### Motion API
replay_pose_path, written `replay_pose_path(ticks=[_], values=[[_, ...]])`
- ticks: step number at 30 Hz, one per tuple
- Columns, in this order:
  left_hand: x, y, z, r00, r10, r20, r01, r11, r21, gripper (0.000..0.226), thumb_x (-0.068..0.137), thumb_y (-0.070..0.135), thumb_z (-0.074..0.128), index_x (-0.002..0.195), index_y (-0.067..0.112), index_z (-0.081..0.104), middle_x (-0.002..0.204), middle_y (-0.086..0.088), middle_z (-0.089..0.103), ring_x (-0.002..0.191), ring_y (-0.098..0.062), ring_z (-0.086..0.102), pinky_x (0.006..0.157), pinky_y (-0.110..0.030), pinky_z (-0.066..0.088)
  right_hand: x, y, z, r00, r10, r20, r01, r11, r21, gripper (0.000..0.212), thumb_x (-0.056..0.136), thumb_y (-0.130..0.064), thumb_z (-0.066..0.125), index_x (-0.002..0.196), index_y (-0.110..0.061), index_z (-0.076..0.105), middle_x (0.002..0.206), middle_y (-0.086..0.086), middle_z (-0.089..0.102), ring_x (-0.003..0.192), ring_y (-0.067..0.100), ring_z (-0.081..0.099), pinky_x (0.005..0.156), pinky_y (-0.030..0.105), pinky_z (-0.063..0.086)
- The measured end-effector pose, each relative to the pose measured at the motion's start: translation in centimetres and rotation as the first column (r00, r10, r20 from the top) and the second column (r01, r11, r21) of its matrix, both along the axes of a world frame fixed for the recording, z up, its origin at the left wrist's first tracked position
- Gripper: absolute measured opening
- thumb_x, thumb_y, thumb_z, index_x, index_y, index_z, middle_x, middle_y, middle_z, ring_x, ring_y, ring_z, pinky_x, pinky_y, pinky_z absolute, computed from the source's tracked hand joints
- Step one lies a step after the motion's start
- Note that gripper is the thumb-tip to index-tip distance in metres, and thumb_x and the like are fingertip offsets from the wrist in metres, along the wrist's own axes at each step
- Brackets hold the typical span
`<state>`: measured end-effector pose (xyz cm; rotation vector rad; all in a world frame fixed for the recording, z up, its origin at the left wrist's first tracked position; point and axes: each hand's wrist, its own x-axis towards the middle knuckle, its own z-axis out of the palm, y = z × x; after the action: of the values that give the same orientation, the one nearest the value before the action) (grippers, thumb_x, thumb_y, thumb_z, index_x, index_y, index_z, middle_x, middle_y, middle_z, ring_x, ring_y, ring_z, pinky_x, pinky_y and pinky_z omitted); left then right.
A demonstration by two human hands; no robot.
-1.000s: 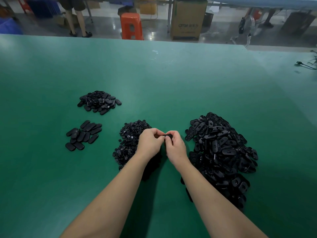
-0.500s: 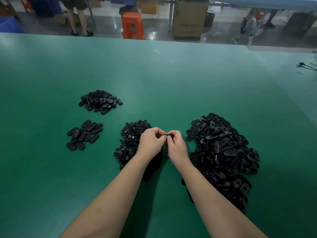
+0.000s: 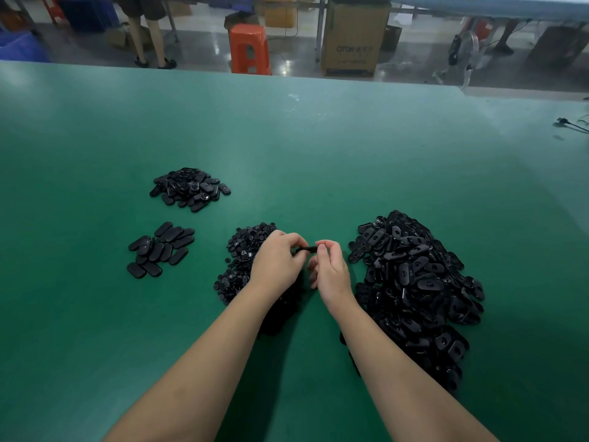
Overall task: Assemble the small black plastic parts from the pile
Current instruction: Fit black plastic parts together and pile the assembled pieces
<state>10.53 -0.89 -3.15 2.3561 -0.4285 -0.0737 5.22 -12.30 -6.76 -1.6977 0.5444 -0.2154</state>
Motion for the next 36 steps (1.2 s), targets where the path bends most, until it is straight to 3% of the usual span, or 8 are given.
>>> replay_pose_path(ticks=[5,9,12,21,25,29,33,36], values=[[2.0,4.9,0.1,0.981,0.18,-0.068,-0.187,0.975,-0.117,0.006,0.092,0.028,0.071,0.098,0.028,0.073,0.079,0.021,0.065,0.072,0.008,0.057,0.061,-0.008,0.038,-0.2,0.0,0.2,0.998,0.057,0.001,-0.056,0.998,-0.015,0.019,0.107,-0.035,0.037,0.107,-0.028,0.054,0.073,-0.005,0.061,0.056,0.009,0.052,0.059,0.034,0.049],[3.4,11.1,-0.9,0.922,0.381,-0.061,-0.384,0.922,-0.05,0.017,0.097,0.025,0.065,0.11,0.019,0.073,0.088,0.008,0.069,0.068,-0.002,0.058,0.054,-0.017,0.037,-0.3,0.0,0.5,0.996,0.081,-0.03,-0.082,0.996,-0.047,0.02,0.108,-0.036,0.037,0.109,-0.028,0.055,0.076,-0.005,0.061,0.056,0.005,0.052,0.063,0.035,0.051],[3.5,14.9,-2.1,0.883,0.469,-0.021,-0.467,0.882,0.059,0.022,0.098,0.023,0.063,0.116,0.012,0.072,0.099,-0.003,0.073,0.076,-0.014,0.06,0.068,-0.026,0.045,-0.3,0.0,0.6,0.996,0.086,-0.036,-0.088,0.994,-0.063,0.019,0.108,-0.036,0.037,0.108,-0.029,0.055,0.076,-0.005,0.061,0.054,0.003,0.051,0.061,0.031,0.051],[2.5,17.1,-2.6,0.867,0.486,0.111,-0.499,0.84,0.214,0.026,0.1,0.024,0.058,0.119,0.009,0.069,0.109,-0.01,0.069,0.086,-0.029,0.063,0.071,-0.038,0.052,-0.2,0.1,0.6,0.995,0.089,-0.05,-0.093,0.992,-0.09,0.015,0.107,-0.036,0.039,0.103,-0.035,0.053,0.075,-0.006,0.062,0.052,0.001,0.051,0.06,0.029,0.051],[1.6,16.0,-2.8,0.87,0.439,0.225,-0.48,0.858,0.182,0.027,0.1,0.013,0.053,0.123,0.008,0.068,0.121,-0.009,0.061,0.095,-0.029,0.06,0.072,-0.041,0.053,-0.2,0.3,0.7,0.996,0.078,-0.053,-0.083,0.992,-0.097,0.015,0.107,-0.036,0.039,0.102,-0.035,0.053,0.075,-0.006,0.062,0.053,0.001,0.052,0.06,0.029,0.053],[1.9,14.9,-3.7,0.929,0.297,0.222,-0.338,0.924,0.177,0.042,0.091,-0.014,0.046,0.127,-0.003,0.065,0.125,-0.018,0.062,0.119,-0.036,0.05,0.097,-0.048,0.047,-0.1,0.3,0.9,0.996,0.063,-0.069,-0.07,0.992,-0.104,0.016,0.107,-0.035,0.039,0.102,-0.034,0.053,0.076,-0.005,0.062,0.054,0.003,0.053,0.061,0.029,0.054],[2.1,14.7,-4.8,0.909,0.314,0.274,-0.356,0.927,0.119,0.055,0.078,-0.026,0.043,0.125,-0.006,0.065,0.122,-0.022,0.064,0.115,-0.038,0.048,0.101,-0.046,0.042,0.2,0.2,1.3,0.991,0.064,-0.117,-0.076,0.993,-0.095,0.02,0.108,-0.036,0.038,0.107,-0.027,0.056,0.078,-0.002,0.064,0.057,0.007,0.057,0.062,0.028,0.054],[1.9,14.7,-5.3,0.886,0.286,0.366,-0.343,0.934,0.099,0.055,0.071,-0.03,0.046,0.117,-0.009,0.068,0.113,-0.023,0.067,0.107,-0.042,0.053,0.097,-0.05,0.046,0.9,-0.2,2.2,0.979,0.074,-0.191,-0.074,0.997,0.009,0.027,0.108,-0.034,0.038,0.111,-0.017,0.059,0.08,0.003,0.064,0.06,0.013,0.059,0.07,0.035,0.057]])
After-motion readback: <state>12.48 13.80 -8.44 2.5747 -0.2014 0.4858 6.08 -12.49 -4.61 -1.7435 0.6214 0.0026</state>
